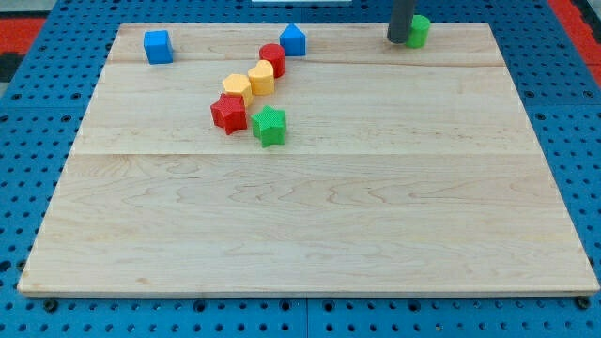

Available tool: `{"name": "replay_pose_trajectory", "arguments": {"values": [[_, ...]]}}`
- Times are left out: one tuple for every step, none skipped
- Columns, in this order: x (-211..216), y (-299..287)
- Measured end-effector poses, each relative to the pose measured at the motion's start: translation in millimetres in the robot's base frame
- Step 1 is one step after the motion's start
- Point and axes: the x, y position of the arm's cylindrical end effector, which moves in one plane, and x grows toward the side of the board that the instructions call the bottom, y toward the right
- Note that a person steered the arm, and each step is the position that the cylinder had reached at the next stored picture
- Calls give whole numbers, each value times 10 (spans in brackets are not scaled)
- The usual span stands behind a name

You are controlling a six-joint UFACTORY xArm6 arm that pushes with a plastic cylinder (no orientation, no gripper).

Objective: Push the red circle to the bottom of the blue cube

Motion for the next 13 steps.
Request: {"name": "replay_pose_trajectory", "arguments": {"values": [[0, 0], [30, 1], [30, -110], [115, -387], [212, -864], [268, -1404], [566, -2138], [839, -2764], [807, -2933], [680, -3136], [985, -3365], [1326, -3539], [1493, -3603]]}}
